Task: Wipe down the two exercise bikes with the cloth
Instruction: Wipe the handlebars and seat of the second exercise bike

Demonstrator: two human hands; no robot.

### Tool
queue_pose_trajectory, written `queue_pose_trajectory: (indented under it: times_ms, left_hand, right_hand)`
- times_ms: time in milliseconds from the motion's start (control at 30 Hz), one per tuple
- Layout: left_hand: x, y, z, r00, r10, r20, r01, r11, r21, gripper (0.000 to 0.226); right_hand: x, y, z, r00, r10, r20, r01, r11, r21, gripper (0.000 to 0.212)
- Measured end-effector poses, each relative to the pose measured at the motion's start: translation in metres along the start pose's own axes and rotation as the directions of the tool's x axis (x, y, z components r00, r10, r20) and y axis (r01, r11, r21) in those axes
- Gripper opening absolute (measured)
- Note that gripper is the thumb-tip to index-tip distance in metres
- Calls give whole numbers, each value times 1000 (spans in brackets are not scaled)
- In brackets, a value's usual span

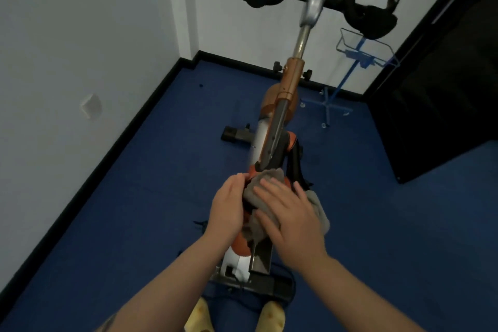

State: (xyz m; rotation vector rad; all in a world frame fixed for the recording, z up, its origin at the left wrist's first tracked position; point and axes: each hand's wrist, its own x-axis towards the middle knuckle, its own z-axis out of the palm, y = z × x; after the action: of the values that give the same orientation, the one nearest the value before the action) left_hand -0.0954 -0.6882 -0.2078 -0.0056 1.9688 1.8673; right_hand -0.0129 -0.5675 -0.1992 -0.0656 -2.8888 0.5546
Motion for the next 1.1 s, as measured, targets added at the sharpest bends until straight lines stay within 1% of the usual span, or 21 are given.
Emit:
queue_pose_trajectory:
  times_ms: [33, 100, 133, 200, 267, 300, 400, 433, 500, 567, 600, 633, 700, 767, 800, 833, 867, 933, 1000, 1033, 1100]
  left_hand:
    - [0, 4, 2, 999, 36, 30, -37, 999, 34, 29]
    - [2, 10, 7, 992, 91, 85, -101, 988, 120, 21]
    - [5, 11, 10, 987, 113, 118, -132, 977, 169, 20]
    - [11, 11, 15, 974, 142, 177, -187, 943, 276, 23]
    - [17, 11, 21, 967, 159, 199, -223, 908, 355, 26]
    - [19, 12, 25, 967, 165, 194, -231, 890, 393, 25]
    - [20, 13, 34, 973, 195, 125, -231, 823, 519, 22]
    - [18, 12, 35, 971, 219, 95, -235, 803, 548, 21]
    - [17, 10, 36, 965, 258, 53, -239, 775, 585, 19]
    - [19, 8, 37, 958, 283, 40, -246, 745, 621, 19]
    - [19, 7, 38, 954, 298, 38, -253, 729, 636, 19]
    - [19, 6, 39, 948, 315, 36, -263, 717, 646, 19]
    - [19, 5, 41, 939, 342, 22, -272, 703, 657, 19]
    - [20, 3, 41, 936, 351, -1, -264, 708, 655, 19]
    - [20, 2, 42, 935, 355, -20, -258, 716, 648, 19]
    - [20, 1, 42, 931, 362, -46, -251, 728, 638, 20]
    - [18, 0, 42, 925, 371, -84, -242, 743, 624, 20]
    - [12, -1, 43, 890, 414, -191, -236, 776, 585, 21]
    - [8, -2, 46, 838, 466, -283, -244, 785, 569, 21]
    - [7, -1, 48, 823, 471, -317, -230, 787, 572, 19]
    - [4, 0, 53, 814, 437, -383, -163, 804, 572, 17]
  right_hand:
    - [-1, -6, 2, 986, 148, -80, -145, 989, 39, 44]
    - [-9, -18, 11, 880, 434, -195, -414, 900, 136, 51]
    - [-15, -24, 15, 829, 516, -218, -489, 856, 167, 55]
    - [-25, -27, 20, 802, 564, -196, -541, 826, 160, 60]
    - [-13, -13, 17, 806, 577, -135, -563, 816, 131, 56]
    - [0, -2, 12, 786, 612, -92, -598, 789, 143, 53]
    - [40, 28, -5, 657, 743, 126, -746, 617, 251, 41]
    - [43, 31, -7, 646, 750, 139, -754, 599, 270, 40]
    - [28, 24, -2, 691, 722, 34, -702, 659, 270, 43]
    - [-6, 5, 7, 739, 664, -112, -617, 734, 285, 55]
    - [-20, 1, 11, 757, 637, -147, -584, 760, 284, 61]
    - [-24, 6, 14, 775, 615, -147, -565, 777, 277, 63]
    - [-4, 30, 8, 774, 633, -15, -597, 738, 316, 53]
    - [27, 53, -7, 742, 640, 199, -657, 637, 402, 42]
    - [36, 62, -11, 731, 635, 248, -665, 583, 467, 39]
    - [39, 66, -10, 727, 638, 254, -659, 547, 516, 37]
    - [33, 62, -6, 730, 650, 211, -641, 545, 541, 36]
    - [-2, 38, 10, 780, 626, 8, -538, 663, 521, 42]
    - [-31, 20, 15, 841, 530, -109, -418, 764, 491, 56]
    - [-30, 25, 14, 863, 494, -107, -389, 784, 484, 58]
    - [5, 47, 10, 866, 496, 66, -457, 732, 505, 57]
